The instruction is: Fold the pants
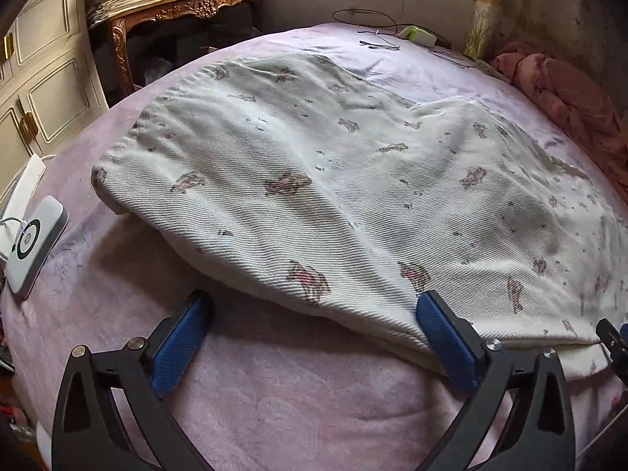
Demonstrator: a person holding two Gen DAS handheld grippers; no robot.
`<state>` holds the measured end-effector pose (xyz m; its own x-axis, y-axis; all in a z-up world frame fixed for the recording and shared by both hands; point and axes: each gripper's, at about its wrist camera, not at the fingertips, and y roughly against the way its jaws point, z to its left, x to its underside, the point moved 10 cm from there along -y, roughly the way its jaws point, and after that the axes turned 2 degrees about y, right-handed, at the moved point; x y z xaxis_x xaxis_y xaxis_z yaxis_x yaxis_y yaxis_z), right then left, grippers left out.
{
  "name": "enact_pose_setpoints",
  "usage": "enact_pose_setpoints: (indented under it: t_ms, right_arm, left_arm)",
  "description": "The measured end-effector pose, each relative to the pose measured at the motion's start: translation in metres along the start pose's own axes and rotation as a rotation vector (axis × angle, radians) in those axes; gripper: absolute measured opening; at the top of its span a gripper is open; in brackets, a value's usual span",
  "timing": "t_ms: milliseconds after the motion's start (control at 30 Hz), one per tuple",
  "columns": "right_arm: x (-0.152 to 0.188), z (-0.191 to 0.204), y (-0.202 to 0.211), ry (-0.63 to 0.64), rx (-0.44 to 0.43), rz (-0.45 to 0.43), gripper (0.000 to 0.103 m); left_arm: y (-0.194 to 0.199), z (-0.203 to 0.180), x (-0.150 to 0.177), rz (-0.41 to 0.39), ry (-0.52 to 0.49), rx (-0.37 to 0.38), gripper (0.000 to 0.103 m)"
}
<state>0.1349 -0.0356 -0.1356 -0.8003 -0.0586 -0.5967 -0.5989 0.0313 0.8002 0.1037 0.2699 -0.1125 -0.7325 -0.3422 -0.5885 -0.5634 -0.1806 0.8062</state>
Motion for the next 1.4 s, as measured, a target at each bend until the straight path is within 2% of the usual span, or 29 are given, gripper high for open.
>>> enact_pose_setpoints:
  t_ms: [100, 200, 333, 467, 600, 633, 700, 767, 833, 933, 1167, 1300, 1333, 1367, 1400]
  right_arm:
    - [0.003, -0.001, 0.003, -0.007, -0.02, 0.005, 0.102]
    - [0.007, -0.002, 0.009, -0.008, -0.04, 0.008, 0.102]
    - [0.008, -0.008, 0.019, 0.023, -0.049, 0.012, 0.102]
    - [0.005, -0.021, 0.04, 0.004, -0.094, -0.032, 0.102]
    - [0.006, -0.035, 0.057, 0.047, -0.079, -0.092, 0.102]
    - [0.007, -0.038, 0.057, 0.065, -0.072, -0.091, 0.1]
    - [0.008, -0.042, 0.052, 0.075, -0.111, -0.066, 0.087]
    - [0.011, -0.042, 0.046, 0.042, -0.202, -0.016, 0.069]
    - [0.014, -0.039, 0.042, -0.007, -0.313, 0.022, 0.06]
    - [0.018, -0.04, 0.033, -0.075, -0.38, 0.05, 0.06]
    - [-0.003, -0.051, 0.013, -0.276, -0.442, 0.017, 0.059]
    - [-0.011, -0.054, 0.001, -0.348, -0.408, 0.001, 0.053]
    - [-0.012, -0.056, 0.0, -0.366, -0.392, -0.006, 0.045]
    - [-0.013, -0.057, -0.002, -0.376, -0.372, -0.012, 0.031]
    - [-0.013, -0.06, -0.005, -0.377, -0.342, -0.022, 0.023]
  left_arm:
    - [0.007, -0.004, 0.0, -0.016, -0.035, -0.026, 0.103]
    - [0.023, -0.008, -0.002, -0.054, -0.056, -0.014, 0.103]
    - [0.052, -0.026, -0.014, -0.117, -0.064, 0.063, 0.102]
    - [0.066, -0.055, -0.018, -0.136, -0.088, 0.139, 0.102]
    - [0.062, -0.103, -0.006, -0.128, -0.196, 0.188, 0.1]
    - [0.06, -0.117, 0.0, -0.115, -0.222, 0.208, 0.097]
    - [0.056, -0.139, 0.01, -0.076, -0.252, 0.241, 0.09]
    - [0.053, -0.154, 0.016, -0.047, -0.241, 0.284, 0.087]
    - [0.052, -0.163, 0.018, -0.038, -0.222, 0.303, 0.087]
    - [0.05, -0.167, 0.019, -0.062, -0.206, 0.277, 0.087]
    - [0.033, -0.168, 0.029, -0.094, -0.253, 0.193, 0.088]
    - [0.034, -0.166, 0.029, -0.11, -0.246, 0.214, 0.089]
    - [0.034, -0.165, 0.029, -0.109, -0.239, 0.221, 0.089]
    - [0.034, -0.165, 0.028, -0.109, -0.236, 0.225, 0.089]
    - [0.034, -0.165, 0.028, -0.111, -0.236, 0.227, 0.089]
